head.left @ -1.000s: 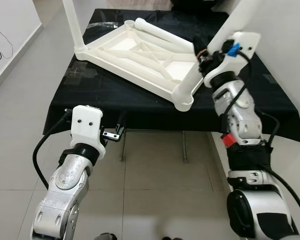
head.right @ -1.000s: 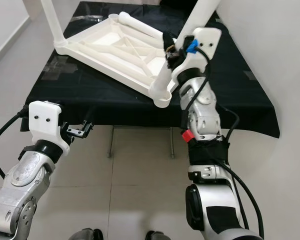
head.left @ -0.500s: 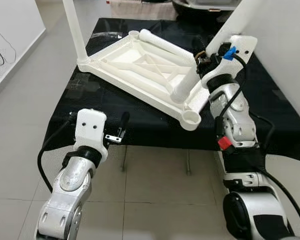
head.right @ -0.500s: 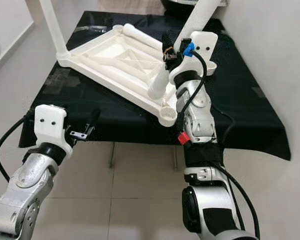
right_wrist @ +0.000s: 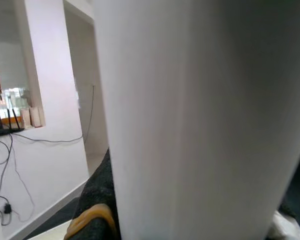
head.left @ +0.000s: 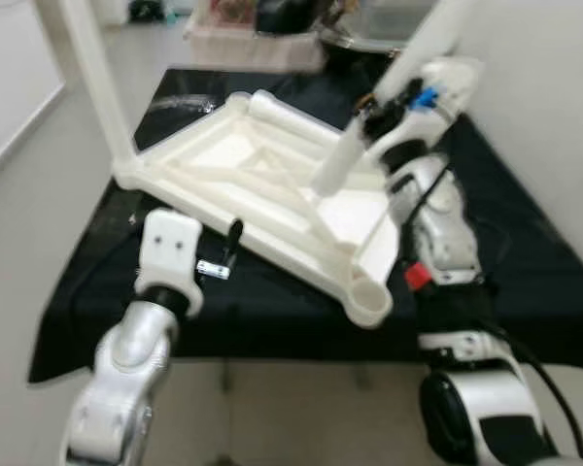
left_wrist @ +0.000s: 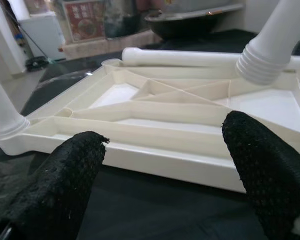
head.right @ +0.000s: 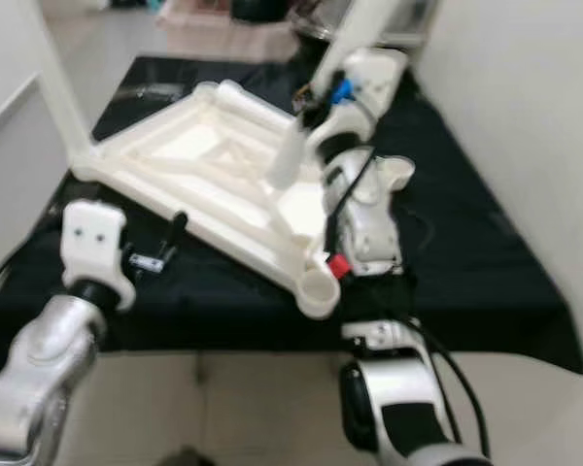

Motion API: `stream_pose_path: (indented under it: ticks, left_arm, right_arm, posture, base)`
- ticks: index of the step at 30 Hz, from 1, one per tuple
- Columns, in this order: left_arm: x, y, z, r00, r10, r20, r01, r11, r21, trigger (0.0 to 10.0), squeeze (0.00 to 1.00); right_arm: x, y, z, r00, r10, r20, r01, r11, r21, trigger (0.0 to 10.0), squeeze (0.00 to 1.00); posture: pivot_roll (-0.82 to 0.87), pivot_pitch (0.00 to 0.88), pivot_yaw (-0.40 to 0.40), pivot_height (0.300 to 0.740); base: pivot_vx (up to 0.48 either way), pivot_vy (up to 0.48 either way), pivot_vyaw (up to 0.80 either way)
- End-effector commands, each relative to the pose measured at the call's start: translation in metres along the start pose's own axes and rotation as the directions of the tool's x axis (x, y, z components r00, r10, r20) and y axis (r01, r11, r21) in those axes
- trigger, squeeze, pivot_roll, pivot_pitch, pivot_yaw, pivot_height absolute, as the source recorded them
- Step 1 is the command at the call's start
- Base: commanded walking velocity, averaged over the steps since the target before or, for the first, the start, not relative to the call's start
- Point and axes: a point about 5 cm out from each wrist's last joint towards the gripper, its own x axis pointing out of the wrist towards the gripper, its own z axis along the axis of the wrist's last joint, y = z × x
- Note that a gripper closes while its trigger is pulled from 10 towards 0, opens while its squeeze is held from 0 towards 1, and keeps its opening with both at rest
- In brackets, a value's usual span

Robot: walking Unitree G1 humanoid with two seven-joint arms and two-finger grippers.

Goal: Building children table

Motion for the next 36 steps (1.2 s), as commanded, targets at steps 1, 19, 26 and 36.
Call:
stream_pose_path:
  ticks: [1,19,26,36]
  left_arm:
    - [-0.002,-0.001,-0.002,1.000,0.013,-0.012,-0.013,1.000,-0.005,10.0,0.00]
    - [-0.052,-0.055,-0.028,0.880,-0.456,-0.132,0.440,0.888,-0.130,10.0,0.00]
    - [-0.073,-0.068,-0.029,0.835,-0.532,-0.144,0.502,0.842,-0.198,10.0,0.00]
    - [-0.090,-0.074,-0.029,0.806,-0.569,-0.160,0.532,0.817,-0.224,10.0,0.00]
  right_arm:
    - [0.005,-0.009,0.004,0.999,0.041,-0.017,-0.040,0.998,0.048,10.0,0.00]
    - [-0.010,-0.032,0.010,0.624,0.773,-0.117,-0.705,0.621,0.343,10.0,0.00]
    - [-0.016,-0.027,-0.009,0.476,0.867,-0.144,-0.772,0.491,0.404,10.0,0.00]
    - [-0.021,-0.037,-0.014,0.425,0.875,-0.233,-0.796,0.483,0.365,10.0,0.00]
  posture:
    - [0.11,0.146,-0.046,0.740]
    - [0.12,0.180,-0.050,0.740]
    - [0.13,0.213,-0.051,0.740]
    - [0.14,0.233,-0.048,0.740]
  base:
    - [0.000,0.000,0.00]
    - [0.000,0.000,0.00]
    - [0.000,0.000,0.00]
    - [0.000,0.000,0.00]
